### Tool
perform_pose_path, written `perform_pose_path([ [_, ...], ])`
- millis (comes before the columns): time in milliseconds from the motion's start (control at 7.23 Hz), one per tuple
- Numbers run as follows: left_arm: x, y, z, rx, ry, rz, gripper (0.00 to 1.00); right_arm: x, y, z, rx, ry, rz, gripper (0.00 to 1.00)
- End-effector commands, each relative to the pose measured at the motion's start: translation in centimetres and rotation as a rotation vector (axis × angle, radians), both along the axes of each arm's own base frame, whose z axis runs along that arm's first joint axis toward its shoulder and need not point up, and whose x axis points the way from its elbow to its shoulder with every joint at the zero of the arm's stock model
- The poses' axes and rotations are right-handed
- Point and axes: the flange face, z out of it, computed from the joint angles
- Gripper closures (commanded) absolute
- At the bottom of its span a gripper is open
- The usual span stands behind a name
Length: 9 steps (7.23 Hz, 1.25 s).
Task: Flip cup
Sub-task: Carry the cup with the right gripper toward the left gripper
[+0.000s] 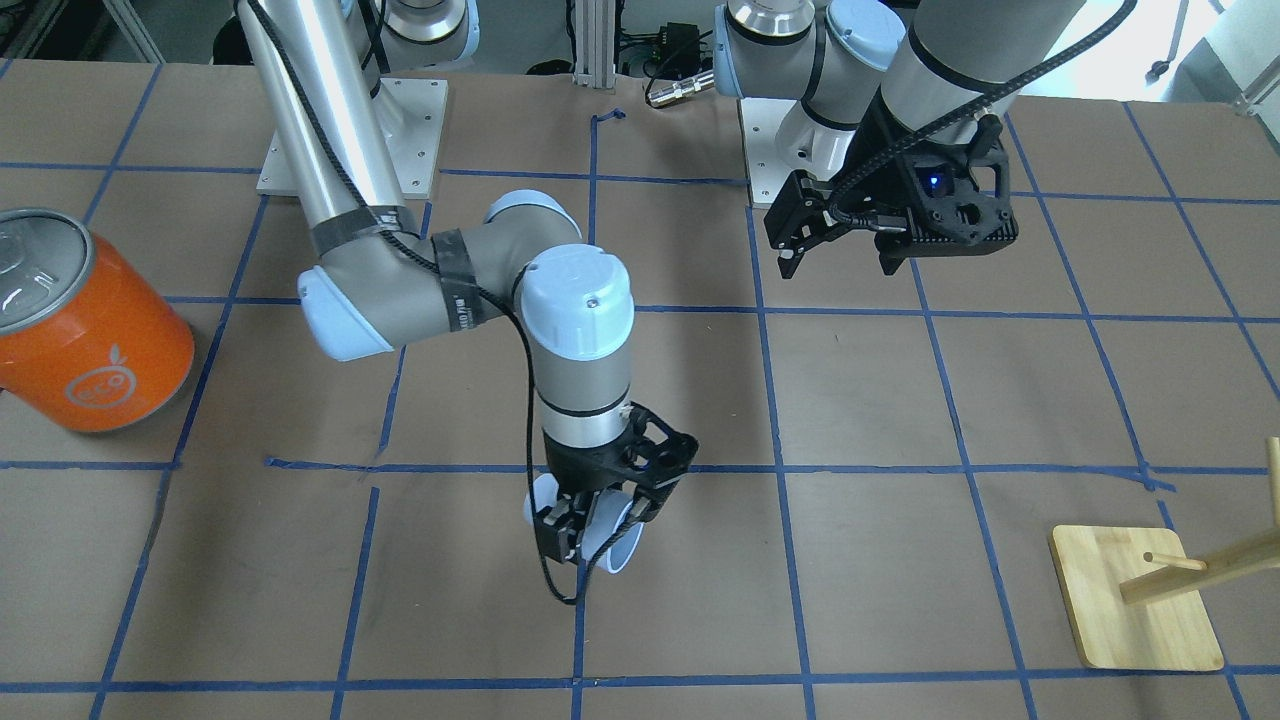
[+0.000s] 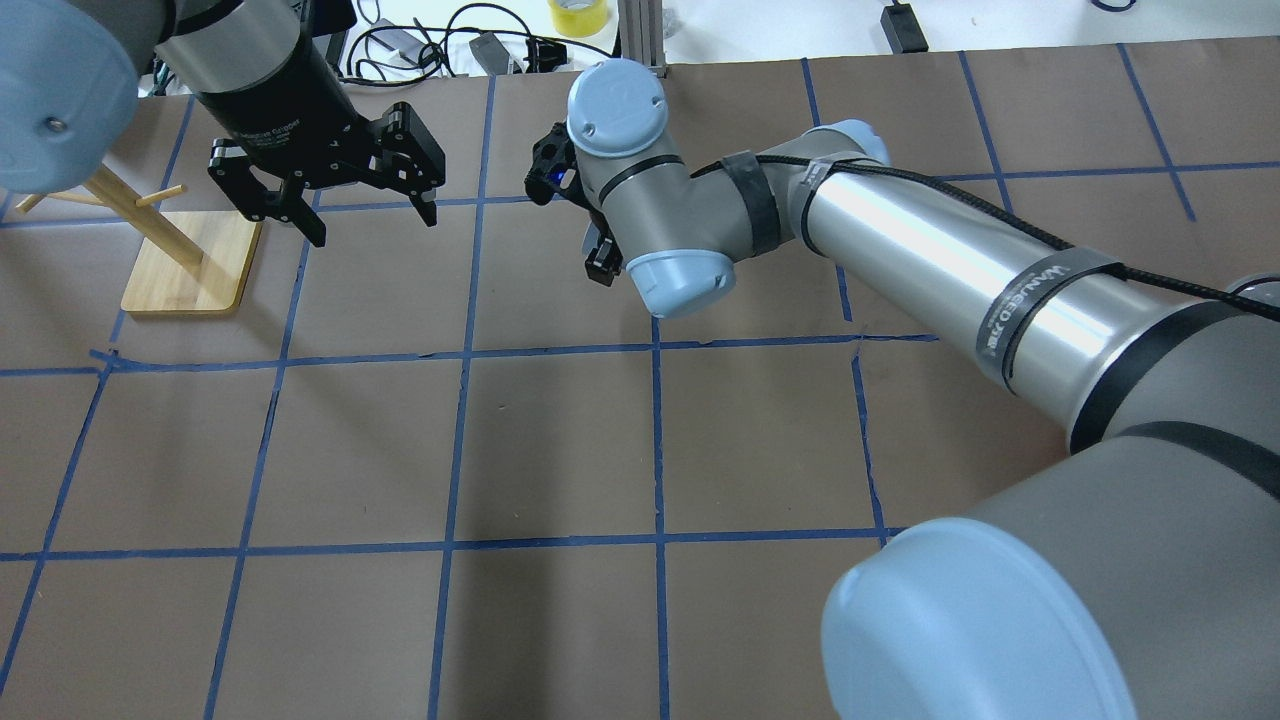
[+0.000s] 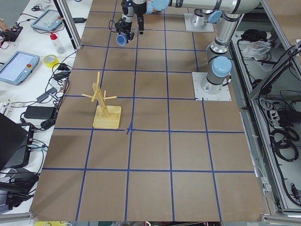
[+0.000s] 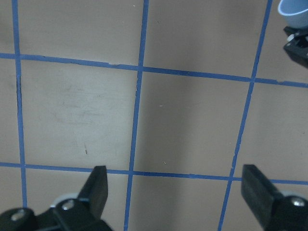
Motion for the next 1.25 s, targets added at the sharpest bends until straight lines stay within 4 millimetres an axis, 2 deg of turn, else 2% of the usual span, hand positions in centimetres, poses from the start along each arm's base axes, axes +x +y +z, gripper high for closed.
perform_pose_path([
  [0, 0.0, 0.0, 0.0, -0.001, 0.0, -0.001, 0.0, 4.4, 2.5, -2.4, -0.029, 0.065, 0.284, 0.82],
  [277, 0.0, 0.1, 0.1, -0.002, 0.0, -0.001, 0.0, 6.7, 4.5, -3.1, -0.018, 0.074, 0.331, 0.79],
  [553, 0.0, 0.1, 0.1, -0.002, 0.0, -0.001, 0.0, 6.6, 5.3, -4.4, 0.008, 0.083, 0.338, 0.7],
  [692, 0.0, 0.1, 0.1, -0.002, 0.0, -0.001, 0.0, 6.4, 5.9, -5.3, 0.027, 0.09, 0.338, 0.61],
  [830, 0.0, 0.1, 0.1, -0.002, 0.0, -0.001, 0.0, 6.2, 6.2, -5.8, 0.035, 0.093, 0.339, 0.57],
  [1107, 0.0, 0.1, 0.2, -0.004, 0.0, -0.001, 0.0, 6.2, 6.1, -5.7, 0.034, 0.086, 0.337, 0.44],
])
